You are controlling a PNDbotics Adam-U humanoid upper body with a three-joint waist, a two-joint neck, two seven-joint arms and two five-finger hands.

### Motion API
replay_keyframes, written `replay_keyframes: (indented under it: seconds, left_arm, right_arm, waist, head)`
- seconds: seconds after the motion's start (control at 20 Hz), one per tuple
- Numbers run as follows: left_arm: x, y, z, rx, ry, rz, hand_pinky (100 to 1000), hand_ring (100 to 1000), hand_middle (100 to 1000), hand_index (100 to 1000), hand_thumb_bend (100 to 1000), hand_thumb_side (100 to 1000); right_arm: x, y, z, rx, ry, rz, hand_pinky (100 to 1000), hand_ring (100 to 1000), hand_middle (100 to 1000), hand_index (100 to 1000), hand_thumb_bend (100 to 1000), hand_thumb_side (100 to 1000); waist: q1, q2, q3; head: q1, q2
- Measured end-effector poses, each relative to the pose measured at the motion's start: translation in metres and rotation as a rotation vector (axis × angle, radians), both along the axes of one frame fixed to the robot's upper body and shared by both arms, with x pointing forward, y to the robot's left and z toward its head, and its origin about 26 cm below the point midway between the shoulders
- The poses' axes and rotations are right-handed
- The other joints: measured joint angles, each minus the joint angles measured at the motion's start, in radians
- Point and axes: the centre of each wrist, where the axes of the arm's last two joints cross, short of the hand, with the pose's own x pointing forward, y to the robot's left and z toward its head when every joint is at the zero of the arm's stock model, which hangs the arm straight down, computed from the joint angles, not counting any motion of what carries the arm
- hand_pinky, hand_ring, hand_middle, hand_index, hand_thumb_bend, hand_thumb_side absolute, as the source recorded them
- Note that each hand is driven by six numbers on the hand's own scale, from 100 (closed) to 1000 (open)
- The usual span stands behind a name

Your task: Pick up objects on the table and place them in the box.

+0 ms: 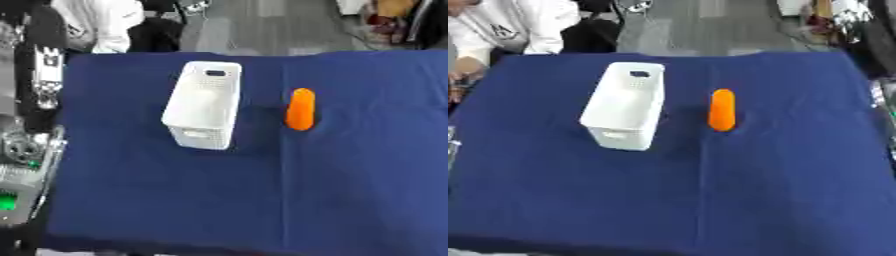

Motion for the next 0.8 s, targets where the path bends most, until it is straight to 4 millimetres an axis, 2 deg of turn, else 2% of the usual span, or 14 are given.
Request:
replay_keyframes:
  seconds: [0.65, 0.7, 0.75, 0.8]
  left_arm:
    - [0.0, 0.0001, 0.0, 0.002, -0.002, 0.003, 1000, 942, 991, 942, 227, 849]
    - [0.0, 0.0002, 0.0001, 0.002, -0.002, 0.004, 1000, 941, 991, 942, 227, 849]
    - [0.0, 0.0002, 0.0, 0.001, -0.002, 0.005, 1000, 941, 991, 942, 227, 849]
    - [0.0, 0.0005, 0.0, 0.002, -0.001, 0.007, 1000, 941, 991, 942, 228, 849]
  right_arm:
    - [0.0, 0.0006, -0.0004, -0.006, 0.004, 0.004, 467, 629, 710, 697, 100, 1000]
    - [0.0001, 0.0009, -0.0007, -0.007, 0.005, 0.006, 487, 629, 714, 700, 160, 1000]
    - [0.0003, 0.0012, -0.0007, -0.019, 0.004, 0.009, 487, 629, 714, 700, 160, 1000]
    - [0.0012, 0.0012, 0.0001, -0.043, 0.0, 0.01, 533, 651, 739, 733, 217, 1000]
  waist:
    - [0.0, 0.0, 0.0]
    - [0.0, 0.0, 0.0]
    - [0.0, 0.0, 0.0]
    - [0.0, 0.0, 0.0]
  head:
    - [0.0, 0.0]
    - [0.0, 0.0]
    - [0.0, 0.0]
    - [0.0, 0.0]
